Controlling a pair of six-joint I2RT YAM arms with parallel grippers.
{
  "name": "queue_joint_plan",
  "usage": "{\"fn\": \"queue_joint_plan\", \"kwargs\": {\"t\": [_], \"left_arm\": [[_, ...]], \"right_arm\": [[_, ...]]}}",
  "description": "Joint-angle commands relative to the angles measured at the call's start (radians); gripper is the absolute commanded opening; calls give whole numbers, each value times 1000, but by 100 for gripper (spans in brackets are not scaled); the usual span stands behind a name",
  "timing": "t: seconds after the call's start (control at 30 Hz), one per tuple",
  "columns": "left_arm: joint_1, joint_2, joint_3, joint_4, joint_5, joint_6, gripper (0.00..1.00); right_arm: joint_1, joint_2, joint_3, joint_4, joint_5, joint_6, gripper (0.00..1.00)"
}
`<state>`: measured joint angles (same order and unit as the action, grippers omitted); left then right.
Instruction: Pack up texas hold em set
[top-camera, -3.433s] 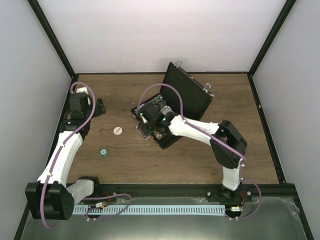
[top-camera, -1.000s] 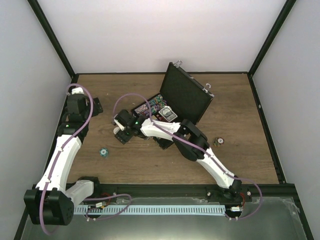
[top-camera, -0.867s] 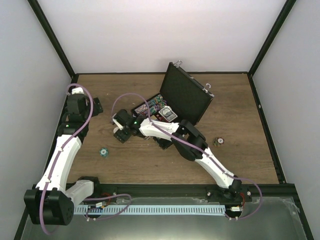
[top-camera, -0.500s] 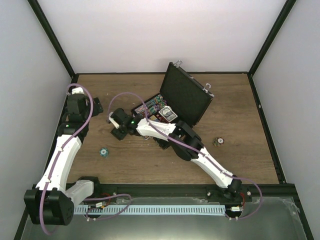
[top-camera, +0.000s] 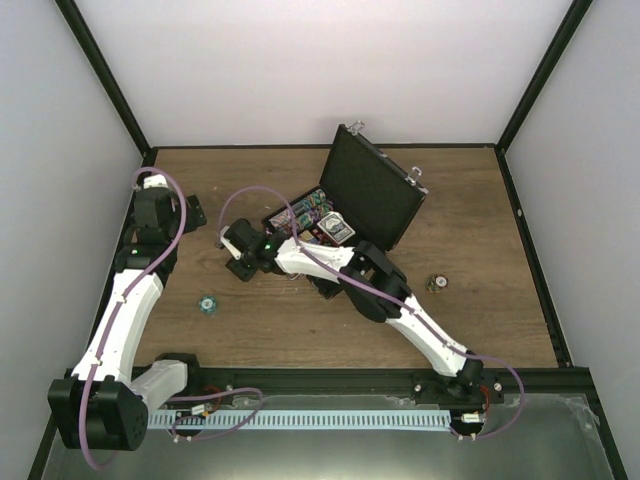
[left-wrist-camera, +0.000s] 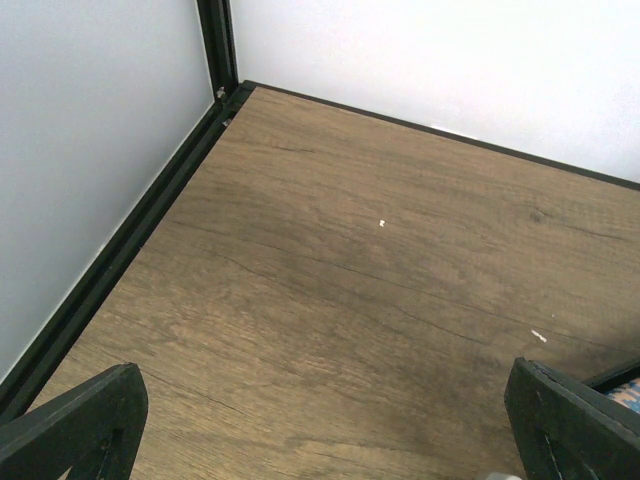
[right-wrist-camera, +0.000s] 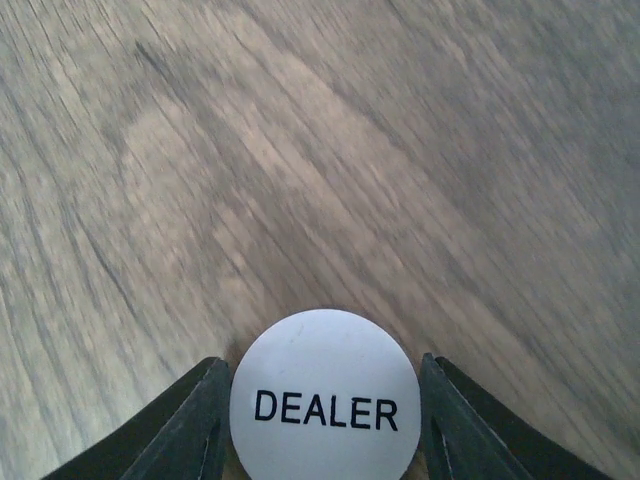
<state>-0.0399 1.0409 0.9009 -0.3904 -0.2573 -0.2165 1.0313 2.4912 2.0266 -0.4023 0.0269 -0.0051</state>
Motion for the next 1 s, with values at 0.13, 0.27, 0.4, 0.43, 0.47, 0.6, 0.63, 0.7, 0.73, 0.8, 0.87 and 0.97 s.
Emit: {"fn": "queue_joint_plan", "kwargs": {"t": [0.13,0.27,0.4,0.43,0.47,0.6,0.63,0.7,0.73,0.8,0.87,0.97], "left_arm": [[3,-7,-5,15,10,-7,100],[3,-7,-6,15,15,-7,100],[3,-5,-5,17,21,-9,100],[4,-4,-6,16,21,-9,100],[3,-4,-6,15,21,-9,100],[3,-1,-7,15,20,-9,100],[3,1,-7,15,21,-9,100],[3,1,-7,15,23,-9,100],[3,1,-7,15,23,-9,100],[3,2,-7,15,23,-9,100],[4,2,-7,15,24,-9,100],[3,2,-7,15,27,-9,100]], "right_arm": [[6,-188,-282,-65,45,57,49],[6,-310,-430,-6,54,87,49],[6,-380,-480,16,42,112,49],[6,-391,-485,21,39,116,49],[7,-400,-489,25,39,119,49],[7,-429,-495,45,32,131,49],[6,-435,-493,46,32,133,49],[7,-446,-491,48,46,140,49],[6,-453,-492,48,60,145,49],[3,-470,-498,51,95,154,49],[-14,-492,-518,69,110,155,49],[-63,-518,-539,77,111,168,49]]}}
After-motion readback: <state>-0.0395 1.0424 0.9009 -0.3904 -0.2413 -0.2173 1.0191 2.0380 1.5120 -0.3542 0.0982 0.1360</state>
